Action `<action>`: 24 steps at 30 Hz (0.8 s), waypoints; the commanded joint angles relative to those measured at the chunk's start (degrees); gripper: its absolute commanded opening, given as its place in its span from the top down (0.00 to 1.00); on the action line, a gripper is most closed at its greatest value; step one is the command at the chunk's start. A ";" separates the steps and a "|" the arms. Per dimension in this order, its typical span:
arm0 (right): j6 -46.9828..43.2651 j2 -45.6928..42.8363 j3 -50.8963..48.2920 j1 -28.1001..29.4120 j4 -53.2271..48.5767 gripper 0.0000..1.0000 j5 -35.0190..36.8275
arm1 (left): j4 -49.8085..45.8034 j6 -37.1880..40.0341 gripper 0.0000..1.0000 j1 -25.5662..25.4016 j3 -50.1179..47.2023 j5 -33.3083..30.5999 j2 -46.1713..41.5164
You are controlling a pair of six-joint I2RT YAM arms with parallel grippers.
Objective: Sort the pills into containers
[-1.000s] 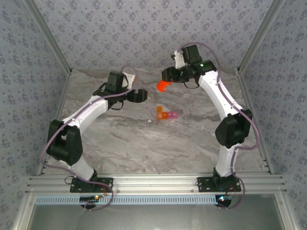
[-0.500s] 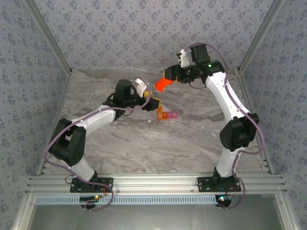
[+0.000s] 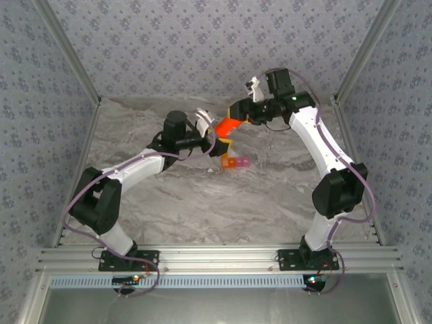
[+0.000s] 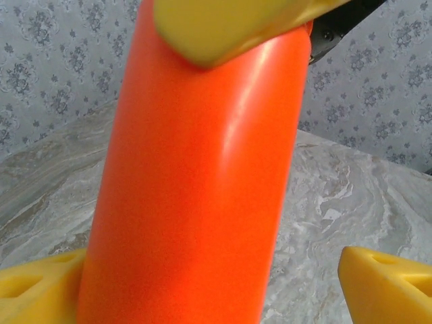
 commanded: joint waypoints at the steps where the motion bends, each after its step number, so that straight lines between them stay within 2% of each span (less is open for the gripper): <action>1: -0.06 -0.94 0.08 1.01 1.25 0.51 -2.05 | 0.07 2.40 0.13 -1.07 2.21 2.89 0.02; 15: 0.51 -1.15 -1.98 2.05 2.17 0.52 -2.49 | 0.52 2.02 0.25 -1.23 2.30 3.33 0.05; 24: 0.86 -1.21 -2.38 2.27 2.34 0.51 -2.48 | 0.44 2.11 0.45 -1.23 1.87 3.63 -0.02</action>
